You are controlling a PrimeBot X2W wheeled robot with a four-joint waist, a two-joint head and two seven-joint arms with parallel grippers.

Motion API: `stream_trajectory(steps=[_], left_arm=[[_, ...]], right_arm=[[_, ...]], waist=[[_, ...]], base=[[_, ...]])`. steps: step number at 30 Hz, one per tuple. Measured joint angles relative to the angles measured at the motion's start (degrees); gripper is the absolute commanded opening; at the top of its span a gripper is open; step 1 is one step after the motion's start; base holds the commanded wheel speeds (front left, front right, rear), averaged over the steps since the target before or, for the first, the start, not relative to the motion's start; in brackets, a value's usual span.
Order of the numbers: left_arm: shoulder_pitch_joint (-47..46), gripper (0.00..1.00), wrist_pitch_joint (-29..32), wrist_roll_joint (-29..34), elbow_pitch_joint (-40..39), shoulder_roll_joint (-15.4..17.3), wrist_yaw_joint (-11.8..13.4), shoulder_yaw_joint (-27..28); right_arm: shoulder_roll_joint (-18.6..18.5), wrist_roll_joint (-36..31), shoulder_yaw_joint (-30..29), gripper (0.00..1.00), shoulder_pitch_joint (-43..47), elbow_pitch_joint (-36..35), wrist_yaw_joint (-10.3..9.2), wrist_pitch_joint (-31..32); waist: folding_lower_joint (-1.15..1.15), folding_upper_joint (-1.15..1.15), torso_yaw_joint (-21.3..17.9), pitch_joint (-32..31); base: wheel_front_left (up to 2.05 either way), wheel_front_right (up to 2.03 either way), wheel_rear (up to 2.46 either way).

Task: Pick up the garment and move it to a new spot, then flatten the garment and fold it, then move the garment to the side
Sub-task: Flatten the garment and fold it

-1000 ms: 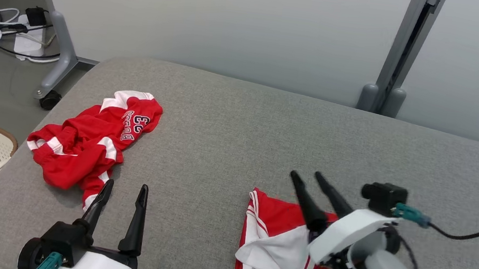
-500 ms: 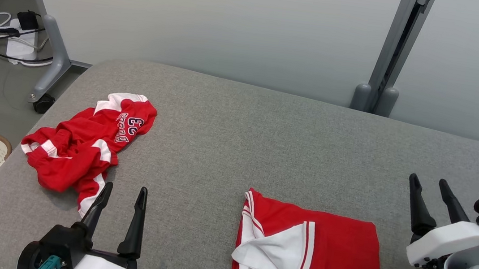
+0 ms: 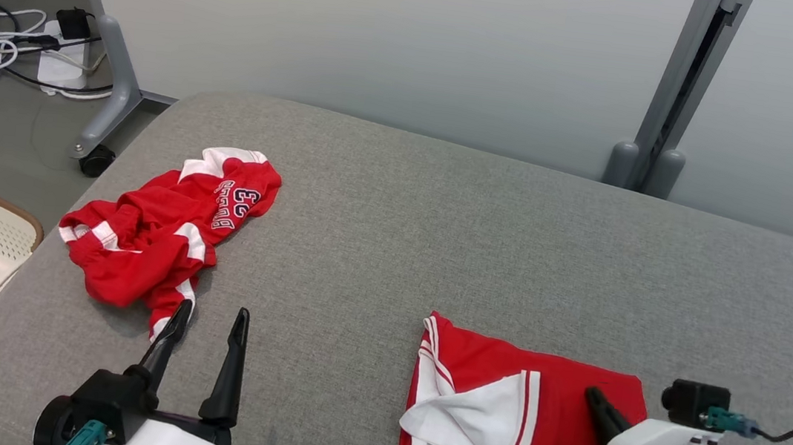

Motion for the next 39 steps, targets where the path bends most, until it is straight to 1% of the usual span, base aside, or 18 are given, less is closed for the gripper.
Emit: stream_trajectory(steps=[5,12,18,23,25,27,28,33,34,35,37,39], left_arm=[[-0.04,1.0,0.0,0.3,0.31,0.0,-0.19,-0.03],[-0.03,1.0,0.0,0.3,0.34,-0.01,-0.19,0.11],[0.02,1.0,0.0,0.25,0.33,-0.02,-0.07,0.08],[0.01,1.0,0.0,0.09,0.44,-0.02,0.08,-0.05],[0.01,1.0,0.0,0.04,0.42,-0.01,0.09,-0.01],[0.01,1.0,0.0,0.05,0.27,-0.02,0.15,0.22],[0.01,1.0,0.0,0.13,0.05,-0.02,0.15,0.43],[0.15,1.0,0.0,0.21,-0.71,-0.03,0.34,1.07],[0.21,1.0,0.0,0.21,-0.81,-0.02,0.35,1.15],[0.24,1.0,0.0,0.22,-0.93,-0.02,0.42,1.27],[0.35,1.0,0.0,0.29,-1.19,-0.03,0.46,1.72],[0.43,1.0,0.0,0.31,-1.51,-0.01,0.57,2.27]], right_arm=[[0.81,5.06,5.34,0.0,1.36,0.25,0.0,1.16],[1.0,11.66,14.9,0.0,2.96,-5.11,-0.01,0.67],[1.7,14.32,24.03,0.0,3.31,-9.16,0.0,0.57],[2.14,16.55,30.86,0.0,3.3,-11.15,0.0,2.29],[1.86,17.17,31.59,0.0,3.0,-11.83,0.0,1.2],[0.66,17.38,31.74,0.0,1.93,-12.45,0.0,-0.33],[-0.55,17.41,31.27,0.0,0.74,-13.01,0.0,-1.99],[-3.83,16.06,27.78,0.0,-1.72,-14.04,0.0,-6.3],[-4.57,15.53,26.81,0.13,-2.17,-14.23,0.0,-7.0],[-5.21,15.04,25.65,0.38,-2.54,-14.36,0.0,-7.5],[-6.36,13.88,23.21,1.0,-2.99,-14.77,0.0,-8.34],[-7.15,13.05,20.52,1.0,-3.06,-15.47,-0.01,-8.96]], waist=[[0.0,0.0,1.17,-0.06],[0.0,0.0,1.45,-0.07],[0.0,0.0,0.67,-0.01],[0.0,0.0,-0.24,-0.18],[0.0,0.0,-0.63,-0.26],[0.0,0.0,-1.16,-0.37],[0.0,0.0,-1.75,-0.47],[0.0,0.0,-3.54,-0.68],[0.0,0.0,-3.92,-0.71],[0.0,0.0,-4.31,-0.74],[0.0,0.0,-5.12,-0.78],[0.0,0.0,-5.98,-0.81]], base=[[0.0,0.0,0.0],[0.0,0.0,0.0],[0.0,0.0,0.0],[0.0,0.0,0.0],[0.0,0.0,0.0],[0.0,0.0,0.0],[0.0,0.0,0.0],[0.0,0.0,0.0],[0.0,0.0,0.0],[0.0,0.0,0.0],[0.0,0.0,0.0],[0.0,0.0,0.0]])
